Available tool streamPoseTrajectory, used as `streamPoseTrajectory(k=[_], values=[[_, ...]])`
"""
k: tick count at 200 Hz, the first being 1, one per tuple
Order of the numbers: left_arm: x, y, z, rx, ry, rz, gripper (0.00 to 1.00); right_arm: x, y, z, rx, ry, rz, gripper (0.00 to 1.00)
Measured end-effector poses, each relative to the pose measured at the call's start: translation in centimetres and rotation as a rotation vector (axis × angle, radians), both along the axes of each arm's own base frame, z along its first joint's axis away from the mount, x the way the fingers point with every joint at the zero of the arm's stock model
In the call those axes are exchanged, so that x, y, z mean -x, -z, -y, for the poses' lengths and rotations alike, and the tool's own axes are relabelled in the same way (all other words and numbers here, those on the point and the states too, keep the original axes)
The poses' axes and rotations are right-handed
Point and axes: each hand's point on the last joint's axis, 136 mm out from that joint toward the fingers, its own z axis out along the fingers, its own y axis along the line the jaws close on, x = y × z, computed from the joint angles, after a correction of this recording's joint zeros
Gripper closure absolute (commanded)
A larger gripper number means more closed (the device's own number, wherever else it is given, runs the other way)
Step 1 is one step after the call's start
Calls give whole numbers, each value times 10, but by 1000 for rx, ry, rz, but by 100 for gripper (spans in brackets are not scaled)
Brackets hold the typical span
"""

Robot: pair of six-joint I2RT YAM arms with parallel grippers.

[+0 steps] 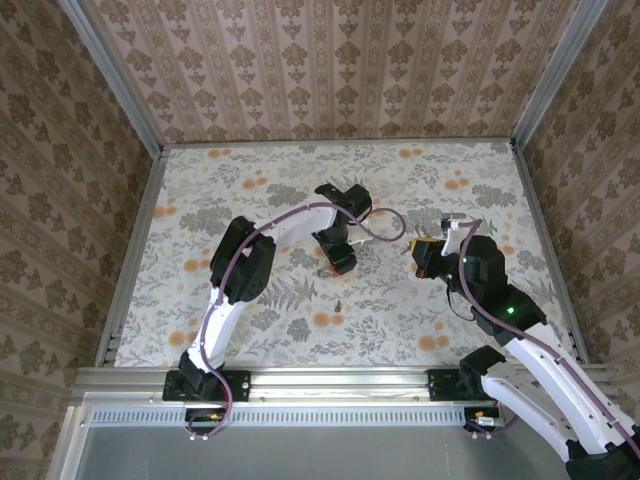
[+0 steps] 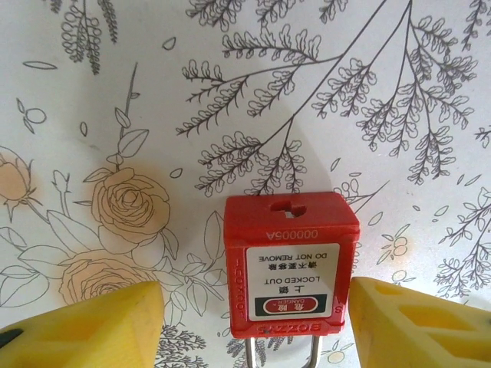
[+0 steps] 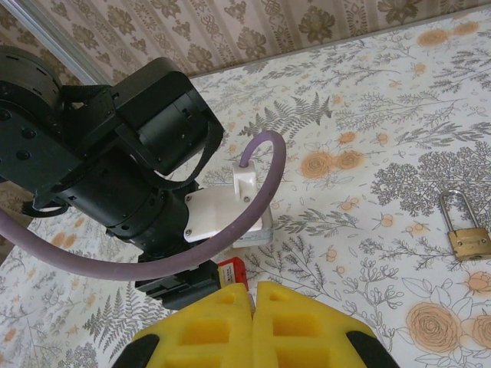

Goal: Unlock with the key

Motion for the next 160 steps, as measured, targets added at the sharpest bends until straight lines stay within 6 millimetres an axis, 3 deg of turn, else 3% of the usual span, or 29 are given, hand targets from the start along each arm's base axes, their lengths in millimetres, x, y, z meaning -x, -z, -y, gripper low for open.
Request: streamPoseTrajectory(k=[61,160], values=[[5,5,-3,-25,2,-23,37,1,-2,0,-3,0,7,100],[11,19,-5,-53,-24,-71,50,1,-1,0,-3,0,5,100]])
